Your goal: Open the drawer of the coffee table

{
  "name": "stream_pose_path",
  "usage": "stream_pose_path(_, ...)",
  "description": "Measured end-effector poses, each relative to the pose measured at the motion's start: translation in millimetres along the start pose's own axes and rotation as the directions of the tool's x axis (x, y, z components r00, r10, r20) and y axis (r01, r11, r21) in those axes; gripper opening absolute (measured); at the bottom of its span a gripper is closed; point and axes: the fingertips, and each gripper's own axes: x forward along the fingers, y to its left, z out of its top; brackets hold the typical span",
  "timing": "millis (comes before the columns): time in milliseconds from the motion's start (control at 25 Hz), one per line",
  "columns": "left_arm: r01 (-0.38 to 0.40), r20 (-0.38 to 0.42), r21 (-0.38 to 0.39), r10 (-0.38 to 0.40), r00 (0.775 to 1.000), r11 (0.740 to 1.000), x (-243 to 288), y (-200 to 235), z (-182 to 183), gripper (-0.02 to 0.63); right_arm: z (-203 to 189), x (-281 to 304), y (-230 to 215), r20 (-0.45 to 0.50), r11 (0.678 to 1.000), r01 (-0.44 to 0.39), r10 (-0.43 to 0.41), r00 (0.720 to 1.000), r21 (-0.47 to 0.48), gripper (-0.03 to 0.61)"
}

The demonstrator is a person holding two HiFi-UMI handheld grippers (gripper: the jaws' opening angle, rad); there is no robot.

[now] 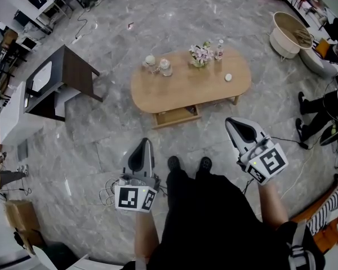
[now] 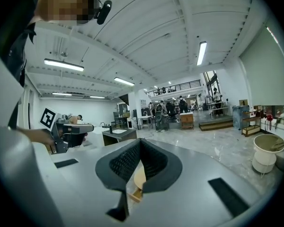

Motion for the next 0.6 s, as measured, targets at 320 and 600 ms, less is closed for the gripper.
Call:
stream_pose_path(320, 0.001, -0.002, 0.004, -0.001, 1.000, 1.000, -3.2, -0.8, -1.1, 0.012, -7.7, 0.5, 2.4, -0.013, 1.000, 0.003, -0.003, 1.000, -0.012, 0.012)
stream_pose_path(600, -0.004, -0.005, 0.000, 0.004, 1.000, 1.000, -9.0, 3.6, -1.5, 0.012, -3.5, 1.6, 5.6, -0.010, 1.000, 0.006, -0.007, 1.000, -0.023, 0.011)
